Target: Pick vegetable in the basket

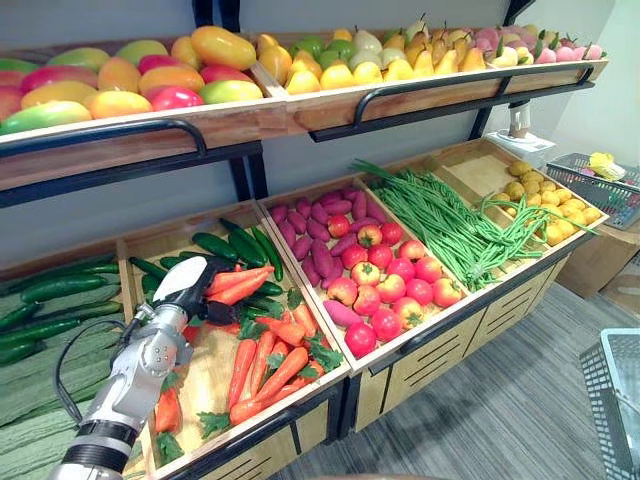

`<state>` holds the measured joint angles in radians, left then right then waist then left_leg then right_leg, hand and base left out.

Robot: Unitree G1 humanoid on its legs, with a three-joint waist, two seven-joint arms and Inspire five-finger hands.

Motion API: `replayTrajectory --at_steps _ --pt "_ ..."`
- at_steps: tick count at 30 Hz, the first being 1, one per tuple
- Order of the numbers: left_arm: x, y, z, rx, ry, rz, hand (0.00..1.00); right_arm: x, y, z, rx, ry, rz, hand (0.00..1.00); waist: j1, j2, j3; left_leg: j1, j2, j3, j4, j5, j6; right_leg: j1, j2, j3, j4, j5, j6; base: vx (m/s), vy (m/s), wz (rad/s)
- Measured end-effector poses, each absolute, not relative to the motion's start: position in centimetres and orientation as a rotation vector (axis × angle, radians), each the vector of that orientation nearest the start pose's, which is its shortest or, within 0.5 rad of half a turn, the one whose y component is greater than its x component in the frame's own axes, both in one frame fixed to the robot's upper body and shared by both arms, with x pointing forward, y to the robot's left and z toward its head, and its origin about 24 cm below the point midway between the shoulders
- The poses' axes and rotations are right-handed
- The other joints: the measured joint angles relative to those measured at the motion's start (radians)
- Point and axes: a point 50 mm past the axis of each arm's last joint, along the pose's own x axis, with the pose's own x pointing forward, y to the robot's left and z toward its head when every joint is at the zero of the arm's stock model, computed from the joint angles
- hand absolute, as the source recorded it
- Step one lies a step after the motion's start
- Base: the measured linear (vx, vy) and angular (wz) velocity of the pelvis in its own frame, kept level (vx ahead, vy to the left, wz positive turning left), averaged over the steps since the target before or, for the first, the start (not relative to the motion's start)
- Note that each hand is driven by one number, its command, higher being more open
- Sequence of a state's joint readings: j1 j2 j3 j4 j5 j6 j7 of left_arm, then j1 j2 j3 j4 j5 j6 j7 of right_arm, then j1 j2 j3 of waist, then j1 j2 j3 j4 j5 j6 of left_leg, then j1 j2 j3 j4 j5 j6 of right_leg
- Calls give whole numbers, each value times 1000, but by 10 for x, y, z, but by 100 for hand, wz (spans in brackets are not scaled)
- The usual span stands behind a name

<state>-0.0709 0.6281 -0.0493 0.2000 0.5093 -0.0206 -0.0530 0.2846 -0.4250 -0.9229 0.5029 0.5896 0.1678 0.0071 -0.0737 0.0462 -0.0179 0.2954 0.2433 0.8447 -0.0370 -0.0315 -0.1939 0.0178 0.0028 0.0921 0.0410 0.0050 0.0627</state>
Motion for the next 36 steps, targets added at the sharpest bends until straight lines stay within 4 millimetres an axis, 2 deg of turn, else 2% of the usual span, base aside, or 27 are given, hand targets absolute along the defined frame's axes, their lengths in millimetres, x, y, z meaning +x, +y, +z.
replayTrajectory --at_steps 3,5,10,15,20,28,32,34,35,36 --pt "263 264 61 1125 112 -85 0 50 -431 -3 325 329 -1091 0 -3 20 -13 -2 3 -1 6 1 -1 -1 1 0 3 0 0 -52 -45 1" --pt "265 254 75 1112 33 -91 0 51 -430 -4 336 341 -1081 0 -3 23 -15 -15 7 -8 19 0 0 -7 -1 0 7 1 0 -39 -46 5" --pt "265 244 87 1111 -35 -108 0 60 -428 2 313 326 -1044 0 -4 26 -13 -33 12 -9 43 -11 2 -20 -4 4 9 3 3 -6 -7 0" --pt "265 235 99 1094 -95 -119 0 80 -427 37 213 204 -982 0 -10 31 15 -36 14 -5 67 -28 3 -21 -8 15 10 4 6 4 -9 -5" --pt "262 219 116 1080 -192 -143 0 97 -418 52 155 153 -891 0 -18 17 46 -36 15 -5 74 -33 5 -21 -10 16 14 4 6 0 0 0" --pt "267 192 140 1025 -324 -179 0 107 -393 32 236 190 -788 0 -22 19 74 -35 21 -2 116 -61 6 -34 -16 26 69 -24 24 8 -7 -1" --pt "273 165 157 956 -439 -220 0 109 -382 22 281 212 -752 0 -36 29 80 -35 38 -3 219 -123 9 -71 -20 44 194 -100 30 33 -20 -9" --pt "271 156 160 926 -474 -226 0 110 -379 20 293 209 -745 0 -39 29 81 -39 42 -6 270 -135 18 -88 -19 62 222 -112 29 38 -29 -35" --pt "270 151 159 906 -483 -234 0 113 -376 19 299 213 -733 0 -37 26 83 -47 59 -25 339 -144 34 -89 -13 88 224 -114 28 23 -66 -67" --pt "270 147 157 888 -481 -241 0 116 -374 19 298 211 -718 0 -38 29 83 -73 84 -109 430 -158 64 -93 1 119 223 -115 25 13 -86 -79"
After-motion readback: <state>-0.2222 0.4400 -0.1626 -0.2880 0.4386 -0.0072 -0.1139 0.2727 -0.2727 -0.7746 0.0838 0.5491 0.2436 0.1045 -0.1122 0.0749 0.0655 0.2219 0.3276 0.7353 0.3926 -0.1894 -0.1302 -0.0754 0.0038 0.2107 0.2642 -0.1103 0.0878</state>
